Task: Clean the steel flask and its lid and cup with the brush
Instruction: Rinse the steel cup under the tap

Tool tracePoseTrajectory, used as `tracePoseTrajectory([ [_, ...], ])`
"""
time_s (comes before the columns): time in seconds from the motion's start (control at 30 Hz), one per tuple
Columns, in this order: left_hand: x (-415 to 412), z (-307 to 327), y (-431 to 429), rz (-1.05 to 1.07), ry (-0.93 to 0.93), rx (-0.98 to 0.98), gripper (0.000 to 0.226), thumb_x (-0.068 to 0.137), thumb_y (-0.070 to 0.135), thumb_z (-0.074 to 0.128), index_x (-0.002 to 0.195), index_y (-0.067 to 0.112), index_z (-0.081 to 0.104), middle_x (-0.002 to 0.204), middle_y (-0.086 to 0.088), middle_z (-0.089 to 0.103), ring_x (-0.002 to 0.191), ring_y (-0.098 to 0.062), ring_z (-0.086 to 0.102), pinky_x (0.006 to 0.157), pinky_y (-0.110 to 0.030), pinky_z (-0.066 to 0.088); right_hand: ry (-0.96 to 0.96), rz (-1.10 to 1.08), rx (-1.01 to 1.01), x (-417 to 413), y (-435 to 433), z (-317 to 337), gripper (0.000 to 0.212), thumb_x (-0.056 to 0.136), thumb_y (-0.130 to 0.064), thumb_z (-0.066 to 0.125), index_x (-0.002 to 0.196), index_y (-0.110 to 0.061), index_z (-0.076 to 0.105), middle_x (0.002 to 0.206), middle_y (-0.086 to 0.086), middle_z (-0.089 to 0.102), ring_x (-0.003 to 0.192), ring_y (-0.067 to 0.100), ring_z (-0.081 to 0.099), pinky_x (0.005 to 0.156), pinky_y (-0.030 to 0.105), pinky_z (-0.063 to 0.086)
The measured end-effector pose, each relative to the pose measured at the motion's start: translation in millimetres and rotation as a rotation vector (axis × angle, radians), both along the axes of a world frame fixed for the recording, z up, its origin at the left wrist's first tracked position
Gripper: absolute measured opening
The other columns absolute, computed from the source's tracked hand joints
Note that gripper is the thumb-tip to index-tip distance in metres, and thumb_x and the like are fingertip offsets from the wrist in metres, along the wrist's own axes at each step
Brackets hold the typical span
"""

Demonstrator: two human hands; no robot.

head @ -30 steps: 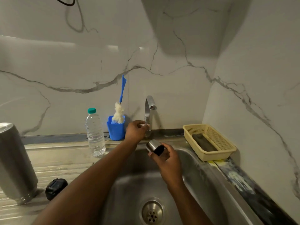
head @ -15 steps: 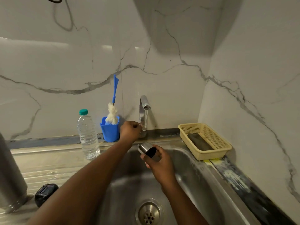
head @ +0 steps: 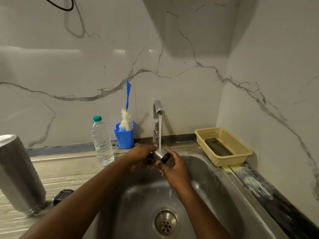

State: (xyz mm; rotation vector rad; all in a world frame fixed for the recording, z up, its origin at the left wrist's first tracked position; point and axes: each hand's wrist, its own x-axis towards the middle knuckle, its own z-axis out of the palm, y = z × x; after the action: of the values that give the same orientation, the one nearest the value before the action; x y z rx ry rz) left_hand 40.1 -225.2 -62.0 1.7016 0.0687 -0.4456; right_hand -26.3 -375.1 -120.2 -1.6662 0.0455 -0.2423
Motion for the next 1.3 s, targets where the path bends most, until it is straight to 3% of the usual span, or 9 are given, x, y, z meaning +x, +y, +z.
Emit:
tracePoseTrajectory([
  [0.13,-5.8,-6.0,3.9,0.007,-0.123,0.027,0.029,0.101,0.034,0.069,0.114,0.009,0.073,0.106,-0.013,0.077,0.096,-0.026,0.076,0.082,-0.035,0.064,0.008,0.031,-0.045,-1.1,-0.7,-0.6,0.060,0.087,-0.026,0.082,0.140,-0.031,0.056,0.130,-0.008,0.066,0.117,0.012,0.063,0.090,0.026,0.055],
  [0.27,-6.0,-3.0,3.4,-0.027,-0.268,0.141,0.015,0.100,0.025,0.071,0.103,0.015,0.082,0.098,-0.006,0.079,0.090,-0.022,0.077,0.074,-0.031,0.065,0.028,0.043,-0.113,-0.7,-1.3,-2.2,0.052,0.084,-0.021,0.084,0.130,-0.028,0.061,0.120,-0.010,0.070,0.108,0.007,0.066,0.076,0.012,0.049],
  [0.43,-8.3,-1.1,6.4,-0.013,-0.244,0.126,0.023,0.105,0.007,0.059,0.100,0.018,0.079,0.105,-0.005,0.077,0.098,-0.023,0.076,0.076,-0.031,0.064,0.003,0.044,-0.117,1.9,-0.4,-3.7,0.055,0.085,-0.023,0.083,0.134,-0.032,0.060,0.123,-0.011,0.069,0.110,0.010,0.066,0.088,0.025,0.056],
  [0.63,-17.9,-7.7,2.9,-0.037,-0.175,0.084,0.023,0.102,0.034,0.067,0.108,0.013,0.076,0.102,-0.012,0.077,0.095,-0.022,0.075,0.079,-0.030,0.064,-0.043,0.049,-0.201,0.5,1.8,-1.7,0.054,0.093,-0.029,0.075,0.139,-0.044,0.051,0.124,-0.027,0.062,0.111,-0.004,0.060,0.085,0.011,0.047],
  [0.8,-18.8,-18.5,-0.7,0.039,-0.147,0.028,0.030,0.101,0.042,0.067,0.100,0.014,0.076,0.095,-0.010,0.078,0.093,-0.024,0.073,0.079,-0.034,0.061,-0.054,0.013,-0.174,-0.3,-2.0,-0.4,0.076,0.091,-0.029,0.079,0.156,-0.028,0.040,0.150,-0.005,0.054,0.133,0.014,0.054,0.098,0.019,0.048],
  [0.9,-16.6,-19.4,-2.7,0.105,-0.100,-0.023,0.039,0.101,0.044,0.066,0.107,0.007,0.076,0.103,-0.017,0.079,0.089,-0.027,0.073,0.091,-0.043,0.062,-0.043,0.018,-0.176,-1.4,-3.8,-0.5,0.075,0.086,-0.019,0.083,0.150,-0.028,0.046,0.142,-0.009,0.057,0.124,0.006,0.053,0.093,0.015,0.047],
  [1.0,-17.1,-18.6,-5.1,0.119,-0.081,-0.009,0.040,0.108,0.041,0.056,0.111,0.004,0.073,0.102,-0.020,0.077,0.077,-0.022,0.071,0.076,-0.034,0.063,-0.032,0.028,-0.203,-1.2,-3.6,-0.3,0.061,0.088,-0.017,0.081,0.136,-0.040,0.052,0.123,-0.024,0.061,0.115,-0.002,0.057,0.094,0.015,0.048],
  [1.1,-18.0,-22.1,-4.3,0.067,-0.157,0.092,0.029,0.111,0.024,0.049,0.122,0.005,0.068,0.114,-0.024,0.074,0.090,-0.026,0.073,0.088,-0.041,0.064,-0.031,0.042,-0.227,-2.4,-2.1,1.1,0.046,0.093,-0.019,0.076,0.112,-0.052,0.050,0.102,-0.035,0.058,0.098,-0.018,0.058,0.079,0.004,0.043],
  [1.3,-24.8,-26.9,6.6,-0.143,-0.259,0.102,0.051,0.093,-0.008,0.060,0.132,0.024,0.069,0.118,-0.006,0.077,0.116,-0.033,0.071,0.101,-0.055,0.059,-0.024,-0.013,-0.169,-1.2,-3.0,2.9,0.072,0.088,-0.024,0.082,0.151,-0.025,0.049,0.143,-0.002,0.062,0.127,0.014,0.060,0.100,0.026,0.051],
])
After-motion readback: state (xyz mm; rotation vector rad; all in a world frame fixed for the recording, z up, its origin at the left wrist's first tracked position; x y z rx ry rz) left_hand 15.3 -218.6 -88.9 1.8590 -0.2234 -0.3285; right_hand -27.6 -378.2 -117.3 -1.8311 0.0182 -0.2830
